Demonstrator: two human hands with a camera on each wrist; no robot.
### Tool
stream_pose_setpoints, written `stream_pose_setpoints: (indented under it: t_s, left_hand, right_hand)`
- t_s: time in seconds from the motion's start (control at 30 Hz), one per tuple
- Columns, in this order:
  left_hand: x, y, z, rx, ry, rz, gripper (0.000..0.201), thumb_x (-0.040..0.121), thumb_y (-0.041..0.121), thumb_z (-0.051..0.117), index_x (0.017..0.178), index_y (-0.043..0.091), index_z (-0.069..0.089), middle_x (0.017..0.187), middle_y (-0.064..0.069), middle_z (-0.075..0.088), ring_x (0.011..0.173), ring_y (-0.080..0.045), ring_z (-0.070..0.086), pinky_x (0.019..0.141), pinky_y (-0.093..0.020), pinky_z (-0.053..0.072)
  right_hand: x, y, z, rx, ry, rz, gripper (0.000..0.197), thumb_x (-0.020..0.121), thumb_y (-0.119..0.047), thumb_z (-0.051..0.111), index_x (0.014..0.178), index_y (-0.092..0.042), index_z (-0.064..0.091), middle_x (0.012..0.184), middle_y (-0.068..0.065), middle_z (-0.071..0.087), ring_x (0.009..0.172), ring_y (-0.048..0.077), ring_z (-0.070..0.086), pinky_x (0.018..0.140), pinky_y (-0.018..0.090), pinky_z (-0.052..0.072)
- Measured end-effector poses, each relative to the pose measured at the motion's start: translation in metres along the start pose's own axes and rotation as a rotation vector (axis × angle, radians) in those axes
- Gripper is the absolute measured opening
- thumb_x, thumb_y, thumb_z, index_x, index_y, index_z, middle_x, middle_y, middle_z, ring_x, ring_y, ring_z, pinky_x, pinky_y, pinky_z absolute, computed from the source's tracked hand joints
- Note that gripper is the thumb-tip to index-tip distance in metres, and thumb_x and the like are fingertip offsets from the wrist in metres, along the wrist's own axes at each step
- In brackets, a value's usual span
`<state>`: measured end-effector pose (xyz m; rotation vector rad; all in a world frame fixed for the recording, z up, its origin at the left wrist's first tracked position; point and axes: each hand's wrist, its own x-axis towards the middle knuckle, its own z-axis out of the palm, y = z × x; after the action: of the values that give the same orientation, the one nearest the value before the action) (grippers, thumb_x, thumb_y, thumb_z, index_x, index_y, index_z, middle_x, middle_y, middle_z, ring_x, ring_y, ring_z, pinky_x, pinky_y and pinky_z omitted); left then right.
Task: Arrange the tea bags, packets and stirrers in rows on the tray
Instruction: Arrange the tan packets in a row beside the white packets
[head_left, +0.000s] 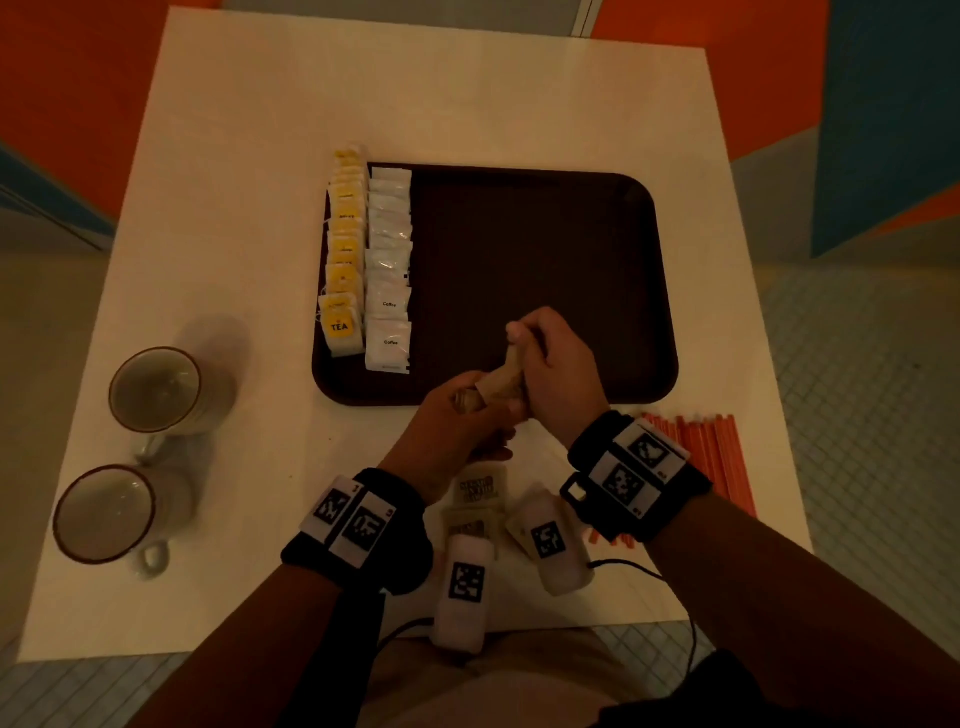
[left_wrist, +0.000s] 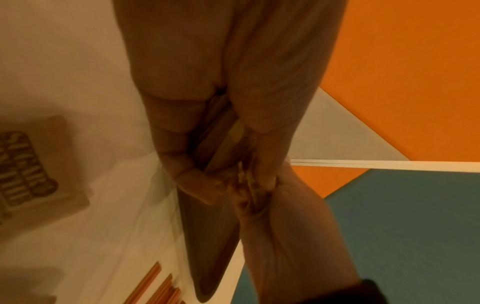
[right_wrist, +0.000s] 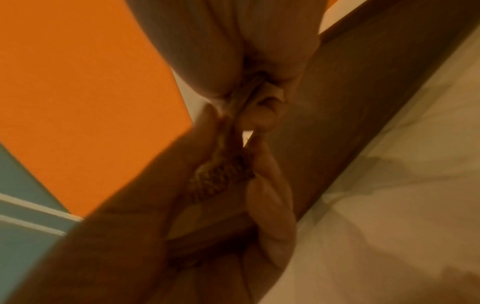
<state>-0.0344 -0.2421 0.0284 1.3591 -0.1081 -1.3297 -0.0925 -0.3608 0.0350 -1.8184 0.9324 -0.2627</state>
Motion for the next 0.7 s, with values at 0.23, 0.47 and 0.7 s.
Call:
stream_pose_setpoints:
  t_s: [0.23,0.47,0.7]
  left_hand:
    - [-0.002,0.008,-0.015,-0.089,0.045,-0.003,0.011,0.091,0.016,0.054,0.081,0.017,0.06,0.079,-0.009,0.06,0.068,-0.016,0.062,0.061,-0.028,0.056]
    - [-0.002,0.011,-0.017,-0.023,0.026,0.049,0.016,0.093,0.016,0.052,0.077,0.016,0.056,0.08,-0.01,0.059,0.069,-0.015,0.06,0.062,-0.027,0.056]
    - [-0.001,0.009,-0.018,0.094,-0.005,0.04,0.016,0.092,0.018,0.053,0.077,0.015,0.058,0.085,-0.012,0.063,0.069,-0.018,0.061,0.062,-0.029,0.055]
  right_hand:
    - [-0.005,-0.001,-0.022,0.46,-0.243,0.279,0.024,0.085,-0.003,0.06,0.107,-0.01,0.055,0.094,0.005,0.064,0.086,0.02,0.065,0.075,0.036,0.057]
    - [-0.003,0.006,-0.042,0.46,-0.275,0.347,0.018,0.086,-0.006,0.06,0.103,-0.004,0.064,0.095,0.011,0.071,0.087,0.022,0.069,0.07,0.031,0.06]
    - [-0.001,-0.008,-0.051,0.061,-0.601,0.203,0.022,0.085,-0.01,0.062,0.106,-0.019,0.065,0.098,0.006,0.07,0.081,0.017,0.07,0.061,0.027,0.058]
